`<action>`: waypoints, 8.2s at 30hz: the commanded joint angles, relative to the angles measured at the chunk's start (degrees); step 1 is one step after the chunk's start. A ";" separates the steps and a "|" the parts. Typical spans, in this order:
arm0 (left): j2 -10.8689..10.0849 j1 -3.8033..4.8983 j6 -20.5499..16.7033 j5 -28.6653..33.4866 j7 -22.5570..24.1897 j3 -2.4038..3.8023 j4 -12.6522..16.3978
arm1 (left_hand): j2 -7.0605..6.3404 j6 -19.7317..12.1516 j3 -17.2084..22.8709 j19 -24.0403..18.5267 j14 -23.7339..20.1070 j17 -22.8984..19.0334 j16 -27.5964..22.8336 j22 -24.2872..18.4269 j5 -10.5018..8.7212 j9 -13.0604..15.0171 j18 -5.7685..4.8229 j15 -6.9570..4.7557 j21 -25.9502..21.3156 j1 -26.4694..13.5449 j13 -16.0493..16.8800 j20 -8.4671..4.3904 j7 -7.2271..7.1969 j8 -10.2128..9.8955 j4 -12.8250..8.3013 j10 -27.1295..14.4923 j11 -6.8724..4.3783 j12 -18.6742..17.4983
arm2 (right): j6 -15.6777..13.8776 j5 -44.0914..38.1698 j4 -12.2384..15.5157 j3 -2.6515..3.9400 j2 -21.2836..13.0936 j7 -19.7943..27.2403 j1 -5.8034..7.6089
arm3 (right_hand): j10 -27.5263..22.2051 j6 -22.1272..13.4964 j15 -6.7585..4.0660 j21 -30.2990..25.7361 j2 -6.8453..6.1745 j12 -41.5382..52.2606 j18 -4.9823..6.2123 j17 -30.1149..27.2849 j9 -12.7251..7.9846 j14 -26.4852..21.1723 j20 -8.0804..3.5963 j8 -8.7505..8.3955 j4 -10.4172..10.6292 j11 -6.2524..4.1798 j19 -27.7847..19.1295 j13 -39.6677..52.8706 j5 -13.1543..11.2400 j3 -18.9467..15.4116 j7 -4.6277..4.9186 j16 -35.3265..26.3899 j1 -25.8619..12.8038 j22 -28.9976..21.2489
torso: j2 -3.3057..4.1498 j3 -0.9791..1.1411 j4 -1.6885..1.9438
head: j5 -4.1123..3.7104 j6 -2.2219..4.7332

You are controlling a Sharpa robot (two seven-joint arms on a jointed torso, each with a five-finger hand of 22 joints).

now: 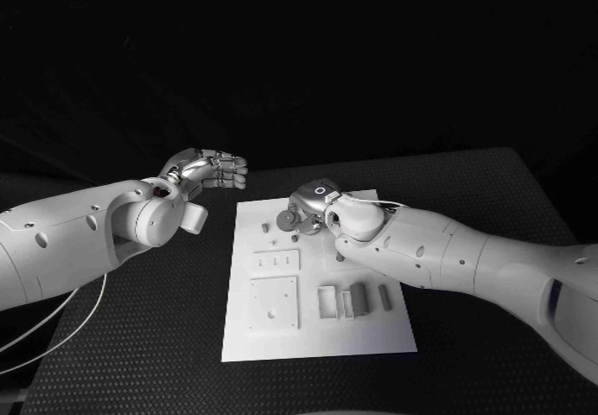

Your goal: Assemble the parts on the task board

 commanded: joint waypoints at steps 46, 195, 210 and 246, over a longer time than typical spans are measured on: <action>0.17 -0.35 5.14 -0.04 2.79 0.02 -5.84 | 0.58 0.76 -0.27 0.63 0.58 0.51 -0.43 0.26 0.02 0.10 0.69 0.22 -0.44 -0.43 -0.03 0.03 -0.02 0.30 -0.08 0.37 0.23 -0.43 | -7.41 30.92 13.12 6.98 -18.70 18.18 2.17 | -2.93 -1.86 1.33 -3.89 1.14 -19.53 5.81 -2.57 -0.54 -3.24 1.60 0.33 -7.65 1.36 -2.68 -17.03 -0.15 1.07 2.04 -4.40 3.61 -0.27 | -1.66 1.29 0.56 | 1.36 2.55; -0.38 -2.17 6.12 -1.52 1.56 0.04 -4.54 | 0.63 0.16 -0.87 0.47 0.35 0.94 -1.19 0.38 0.02 -0.25 0.58 0.36 -1.07 -1.16 -0.26 0.10 0.25 -0.15 -0.06 0.17 0.41 -1.04 | 1.81 18.03 -7.38 4.86 -13.06 19.96 -2.10 | 10.47 4.86 -0.54 -5.37 4.76 -35.19 5.81 -7.89 1.80 -5.06 2.81 7.28 -3.07 -0.91 -2.56 -6.06 -0.01 8.65 -0.37 -1.13 8.07 0.97 | -2.30 1.89 -1.68 | 0.75 1.02; -0.28 -2.16 7.19 -8.44 -2.65 0.03 -4.06 | 1.17 3.43 -1.48 4.51 4.65 2.89 1.02 1.96 -0.02 0.18 1.23 -1.55 0.94 -2.76 0.89 -1.49 -1.08 1.40 0.15 4.55 -1.57 0.97 | -0.53 17.69 -2.80 4.97 -14.36 17.89 -1.75 | 11.04 4.97 -0.71 -5.03 4.05 -35.97 5.81 -7.93 2.30 -4.91 2.52 7.12 -3.05 -1.01 -2.38 -5.54 -0.12 9.76 -0.47 -1.29 8.15 1.01 | -2.36 1.87 -1.77 | 1.51 1.88; 6.12 -2.54 2.19 -17.18 -16.44 -1.03 1.18 | -1.76 5.90 -9.69 8.58 9.34 9.89 3.90 6.50 -0.12 -0.34 0.91 -4.72 3.89 -15.46 5.14 -4.91 -1.97 0.19 0.06 7.47 -3.30 1.90 | 1.97 11.74 16.74 6.17 -12.56 1.05 0.67 | 12.63 5.92 -1.09 -4.65 -4.16 -37.46 5.81 -7.78 3.17 -3.81 1.84 6.43 0.20 -1.39 -1.22 -3.87 -0.22 8.54 -0.84 -1.06 3.38 0.80 | -5.82 -1.03 -4.77 | 5.62 4.58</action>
